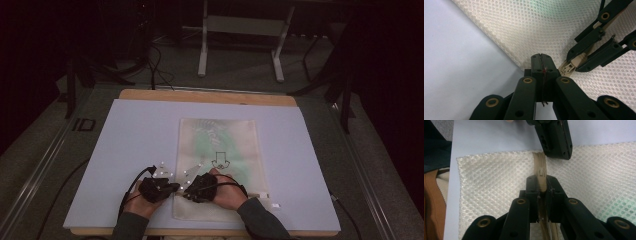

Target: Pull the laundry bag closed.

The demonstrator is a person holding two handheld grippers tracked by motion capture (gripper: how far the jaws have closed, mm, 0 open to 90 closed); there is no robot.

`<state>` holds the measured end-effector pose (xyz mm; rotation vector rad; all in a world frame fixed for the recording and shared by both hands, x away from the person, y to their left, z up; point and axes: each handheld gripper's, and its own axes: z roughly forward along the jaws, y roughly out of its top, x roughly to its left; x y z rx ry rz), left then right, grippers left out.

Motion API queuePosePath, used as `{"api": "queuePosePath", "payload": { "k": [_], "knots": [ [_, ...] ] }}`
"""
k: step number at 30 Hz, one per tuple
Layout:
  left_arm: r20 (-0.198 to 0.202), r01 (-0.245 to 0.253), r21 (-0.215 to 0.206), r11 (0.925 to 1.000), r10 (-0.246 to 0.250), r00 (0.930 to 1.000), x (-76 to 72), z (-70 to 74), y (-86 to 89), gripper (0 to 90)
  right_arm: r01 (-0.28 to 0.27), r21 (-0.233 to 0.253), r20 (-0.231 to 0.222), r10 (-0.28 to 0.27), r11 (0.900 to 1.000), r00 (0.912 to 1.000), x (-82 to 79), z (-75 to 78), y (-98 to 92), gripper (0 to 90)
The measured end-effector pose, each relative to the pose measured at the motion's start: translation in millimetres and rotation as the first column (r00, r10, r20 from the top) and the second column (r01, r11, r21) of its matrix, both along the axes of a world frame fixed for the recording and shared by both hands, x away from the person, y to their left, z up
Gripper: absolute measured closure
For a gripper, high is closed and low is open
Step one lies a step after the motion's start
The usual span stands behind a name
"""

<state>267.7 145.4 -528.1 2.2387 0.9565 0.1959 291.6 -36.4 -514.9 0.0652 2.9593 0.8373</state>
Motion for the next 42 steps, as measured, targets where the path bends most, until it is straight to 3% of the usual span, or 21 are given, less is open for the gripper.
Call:
{"api": "queuePosePath", "payload": {
  "k": [26,42],
  "knots": [
    [0.013,-0.006,0.007,1.0000,0.006,0.9999,-1.7,0.1,-1.2,89.6,-0.008,-0.068,0.058,0.012,0.998,0.9982,-9.7,5.6,-12.5,82.2],
    [0.008,-0.010,0.001,1.0000,0.010,0.9999,-1.7,-0.2,-0.6,89.6,-0.005,-0.088,0.055,0.010,0.996,0.9984,-10.3,7.9,-24.3,82.2]
  ]
}}
